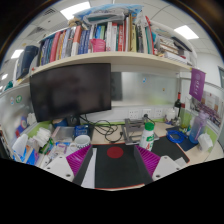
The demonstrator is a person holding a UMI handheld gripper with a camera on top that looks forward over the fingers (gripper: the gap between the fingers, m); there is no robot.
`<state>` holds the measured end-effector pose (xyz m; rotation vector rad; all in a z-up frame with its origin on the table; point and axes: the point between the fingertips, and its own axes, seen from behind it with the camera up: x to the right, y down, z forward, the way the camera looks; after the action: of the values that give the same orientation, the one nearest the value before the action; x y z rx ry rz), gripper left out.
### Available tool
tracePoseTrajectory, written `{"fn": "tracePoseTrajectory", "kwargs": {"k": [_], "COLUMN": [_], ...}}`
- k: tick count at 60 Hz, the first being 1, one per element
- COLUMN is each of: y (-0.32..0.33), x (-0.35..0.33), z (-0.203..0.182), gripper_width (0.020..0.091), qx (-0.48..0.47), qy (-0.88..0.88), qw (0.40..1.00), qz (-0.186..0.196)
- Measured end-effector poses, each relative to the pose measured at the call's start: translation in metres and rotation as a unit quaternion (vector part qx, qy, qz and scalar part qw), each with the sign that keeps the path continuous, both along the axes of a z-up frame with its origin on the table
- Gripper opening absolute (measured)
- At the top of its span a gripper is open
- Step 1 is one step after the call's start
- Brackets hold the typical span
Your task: Pour water
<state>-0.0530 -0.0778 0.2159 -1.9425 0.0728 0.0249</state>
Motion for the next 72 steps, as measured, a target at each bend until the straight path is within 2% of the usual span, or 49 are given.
{"fn": "tracePoseTrajectory", "kwargs": {"k": [10,15,23,34,43,53,55,57,62,69,72], "y": [0.017,0.031,0.065,0.115,0.145,0.166,0.17,0.172,0.175,0.177,0.177], "x": [0.071,0.099,0.125,0.159,0.163,0.16,0.158,0.159,0.159,0.163,0.163], "z": [-0.045,-0.067,-0.094,-0.111,-0.119,-0.123,-0.125,-0.129,-0.126,-0.123,-0.123], "gripper_width": [0.0849,0.0845,0.0846,0.0848,0.084,0.069,0.0634,0.0546,0.0506,0.0401,0.0376], "qx": [-0.021,-0.025,-0.023,-0.001,0.019,0.041,0.044,0.041,0.053,0.076,0.081], "qy": [-0.022,-0.031,-0.02,-0.024,-0.031,-0.053,-0.052,-0.058,-0.065,-0.054,-0.053], "qw": [0.998,0.998,0.998,0.998,0.998,0.997,0.997,0.996,0.995,0.994,0.993], "qz": [-0.046,-0.056,-0.05,-0.063,-0.053,-0.048,-0.047,-0.049,-0.055,-0.065,-0.065]}}
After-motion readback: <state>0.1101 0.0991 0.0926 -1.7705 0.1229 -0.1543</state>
